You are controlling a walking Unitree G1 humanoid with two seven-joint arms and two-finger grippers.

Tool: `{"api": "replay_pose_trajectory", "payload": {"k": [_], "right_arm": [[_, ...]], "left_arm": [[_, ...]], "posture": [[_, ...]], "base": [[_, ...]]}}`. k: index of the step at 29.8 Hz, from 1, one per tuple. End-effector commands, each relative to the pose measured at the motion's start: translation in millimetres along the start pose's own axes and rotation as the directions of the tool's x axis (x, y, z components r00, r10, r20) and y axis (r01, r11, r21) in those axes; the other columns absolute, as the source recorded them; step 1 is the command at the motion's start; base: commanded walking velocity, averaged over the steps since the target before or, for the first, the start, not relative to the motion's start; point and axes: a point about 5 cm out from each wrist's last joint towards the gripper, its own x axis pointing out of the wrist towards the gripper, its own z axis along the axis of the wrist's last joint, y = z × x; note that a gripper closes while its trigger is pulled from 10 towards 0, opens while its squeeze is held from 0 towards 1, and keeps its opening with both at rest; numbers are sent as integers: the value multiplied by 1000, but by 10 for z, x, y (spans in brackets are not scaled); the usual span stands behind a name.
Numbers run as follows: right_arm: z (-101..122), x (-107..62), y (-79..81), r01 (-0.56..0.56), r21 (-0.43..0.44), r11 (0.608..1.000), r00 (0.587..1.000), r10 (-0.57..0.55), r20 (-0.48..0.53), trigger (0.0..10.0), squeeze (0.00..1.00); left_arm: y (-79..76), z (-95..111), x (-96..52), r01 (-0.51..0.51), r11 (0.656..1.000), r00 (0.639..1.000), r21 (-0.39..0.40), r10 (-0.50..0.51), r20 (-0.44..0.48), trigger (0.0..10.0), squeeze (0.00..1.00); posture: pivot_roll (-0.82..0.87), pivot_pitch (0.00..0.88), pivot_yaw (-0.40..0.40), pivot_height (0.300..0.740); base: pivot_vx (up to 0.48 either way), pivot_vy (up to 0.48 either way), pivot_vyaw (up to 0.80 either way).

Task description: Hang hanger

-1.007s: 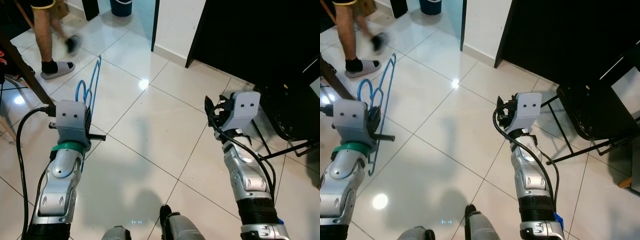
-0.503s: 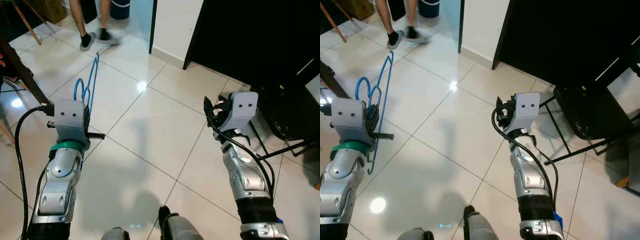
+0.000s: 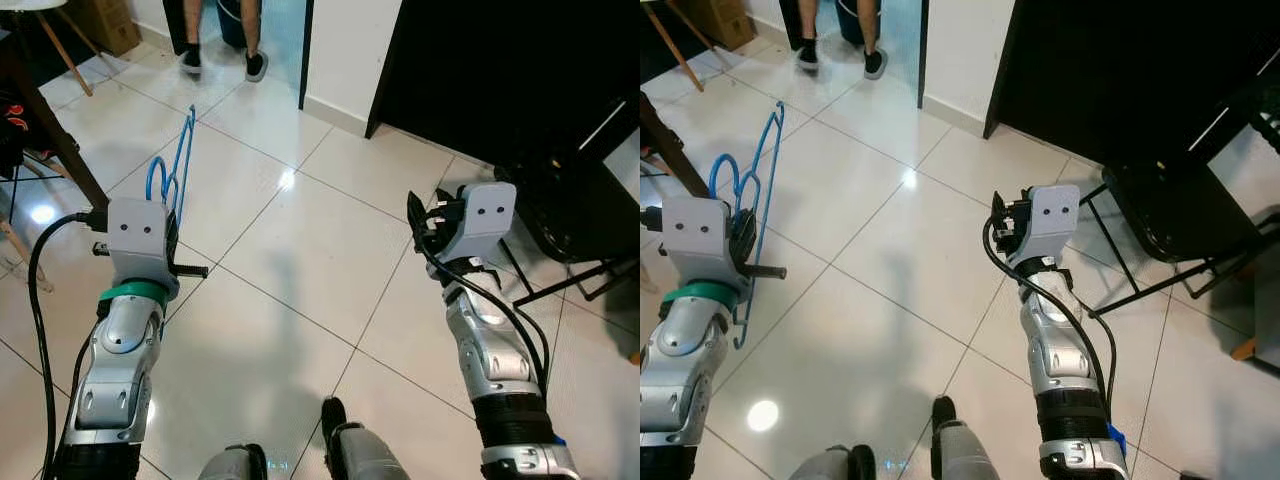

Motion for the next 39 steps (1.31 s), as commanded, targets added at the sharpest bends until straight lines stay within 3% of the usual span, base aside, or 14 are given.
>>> {"api": "replay_pose_trajectory", "payload": {"k": [1, 20, 30, 39], "right_arm": [[-44, -26, -35, 8, -9, 1000, 1000, -8, -15, 10000, 0], [-49, -38, 6, -46, -31, 998, 999, 45, -18, 10000, 0], [-37, -49, 53, -97, -79, 992, 995, 96, -12, 10000, 0], [-36, -56, 58, -106, -79, 991, 994, 106, -12, 10000, 0]], "left_arm": [[-2, -48, -17, -3, 1000, 1000, 11, 4, -17, 10000, 0], [1, -60, -11, -9, 1000, 999, 19, 10, -30, 10000, 0], [-86, -86, -7, -5, 1000, 996, 14, 6, -94, 10000, 0], [-99, -55, 23, 1, 1000, 996, 27, 1, -87, 10000, 0]], "posture": [[9, 136, -13, 740], [9, 142, -12, 740], [7, 146, -13, 740], [3, 149, -12, 740]], "base": [[-428, 0, 0], [-360, 0, 0], [0, 0, 773], [0, 0, 794]]}}
